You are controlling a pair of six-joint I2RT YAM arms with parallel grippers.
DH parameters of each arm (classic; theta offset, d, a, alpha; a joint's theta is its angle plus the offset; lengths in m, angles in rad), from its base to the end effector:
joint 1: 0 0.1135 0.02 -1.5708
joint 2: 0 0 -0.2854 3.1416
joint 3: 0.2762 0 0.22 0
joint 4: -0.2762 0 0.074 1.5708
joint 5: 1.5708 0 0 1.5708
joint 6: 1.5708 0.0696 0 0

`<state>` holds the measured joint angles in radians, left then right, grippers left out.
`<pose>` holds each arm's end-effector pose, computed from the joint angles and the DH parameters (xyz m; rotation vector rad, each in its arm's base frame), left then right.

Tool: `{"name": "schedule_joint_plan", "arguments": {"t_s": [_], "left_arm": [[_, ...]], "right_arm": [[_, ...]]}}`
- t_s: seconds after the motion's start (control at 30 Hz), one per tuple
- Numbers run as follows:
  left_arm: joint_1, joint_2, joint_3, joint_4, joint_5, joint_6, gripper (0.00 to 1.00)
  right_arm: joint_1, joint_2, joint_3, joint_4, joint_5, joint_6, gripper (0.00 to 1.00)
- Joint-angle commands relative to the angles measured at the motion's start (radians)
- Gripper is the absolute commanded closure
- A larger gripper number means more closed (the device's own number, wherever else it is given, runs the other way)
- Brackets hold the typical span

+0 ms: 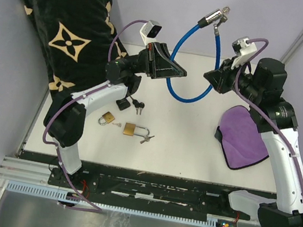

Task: Lock with the key
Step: Lock the lock.

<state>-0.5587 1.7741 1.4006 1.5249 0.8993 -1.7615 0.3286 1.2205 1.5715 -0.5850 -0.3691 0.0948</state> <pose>0.2631 -0.2287 0.4788 0.6592 1.0655 -2.2753 0.2146 0.0997 0.4785 -0.4772 1.7708 0.6322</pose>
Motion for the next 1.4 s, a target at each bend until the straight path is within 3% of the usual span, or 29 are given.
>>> {"name": "schedule_joint_plan", "arguments": {"t_s": [0.0, 1.1, 1.37], "left_arm": [[-0.016, -0.027, 0.041, 0.166, -0.014, -0.065, 0.97], [-0.028, -0.008, 0.037, 0.146, 0.006, -0.059, 0.97], [-0.026, -0.04, -0.027, 0.072, 0.079, -0.035, 0.97]], "right_arm": [[-0.007, 0.013, 0.044, 0.032, 0.01, -0.021, 0.98], [-0.007, -0.019, 0.031, 0.031, 0.025, -0.076, 0.98], [-0.006, -0.015, 0.062, -0.014, 0.04, -0.272, 0.98]]}}
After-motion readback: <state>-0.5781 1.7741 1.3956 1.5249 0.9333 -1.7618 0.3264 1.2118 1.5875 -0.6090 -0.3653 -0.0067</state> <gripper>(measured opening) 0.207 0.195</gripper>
